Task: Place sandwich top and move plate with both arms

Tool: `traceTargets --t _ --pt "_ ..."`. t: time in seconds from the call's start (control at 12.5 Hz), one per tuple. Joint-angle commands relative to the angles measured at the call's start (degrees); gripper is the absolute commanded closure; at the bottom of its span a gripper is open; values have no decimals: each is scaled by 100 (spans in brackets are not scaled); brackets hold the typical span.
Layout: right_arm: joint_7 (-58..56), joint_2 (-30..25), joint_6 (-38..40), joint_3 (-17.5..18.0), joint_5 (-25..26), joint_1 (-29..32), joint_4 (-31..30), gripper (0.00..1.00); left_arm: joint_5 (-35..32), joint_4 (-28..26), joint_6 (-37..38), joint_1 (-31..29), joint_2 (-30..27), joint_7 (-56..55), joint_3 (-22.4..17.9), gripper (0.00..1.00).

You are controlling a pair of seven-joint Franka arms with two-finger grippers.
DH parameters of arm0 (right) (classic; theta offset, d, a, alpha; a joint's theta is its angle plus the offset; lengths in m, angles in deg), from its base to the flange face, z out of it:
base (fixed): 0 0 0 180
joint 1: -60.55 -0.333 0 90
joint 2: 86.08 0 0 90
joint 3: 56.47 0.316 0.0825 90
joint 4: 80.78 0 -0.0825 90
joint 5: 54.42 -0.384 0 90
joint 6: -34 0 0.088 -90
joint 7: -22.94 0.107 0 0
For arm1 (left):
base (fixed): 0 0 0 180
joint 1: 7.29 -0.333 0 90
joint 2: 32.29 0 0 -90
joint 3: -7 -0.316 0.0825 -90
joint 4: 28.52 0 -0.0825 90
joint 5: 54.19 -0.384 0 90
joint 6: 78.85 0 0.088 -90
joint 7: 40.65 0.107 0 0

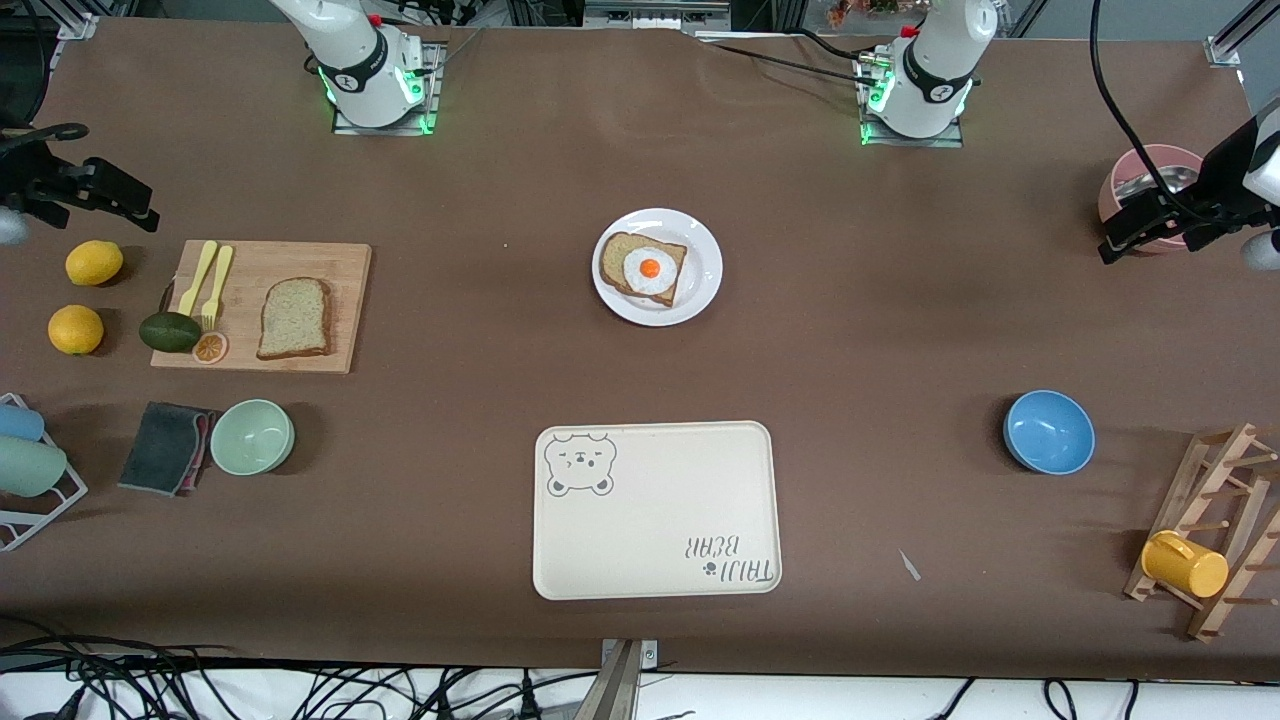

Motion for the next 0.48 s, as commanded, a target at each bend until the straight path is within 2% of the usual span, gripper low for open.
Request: traceTargets --t 0.0,0.4 --pt "-95 -199 -116 47 12 43 -220 0 166 191 91 -53 89 105 18 0" --pt "-78 -199 -125 73 11 34 -238 0 166 191 91 -53 98 122 18 0"
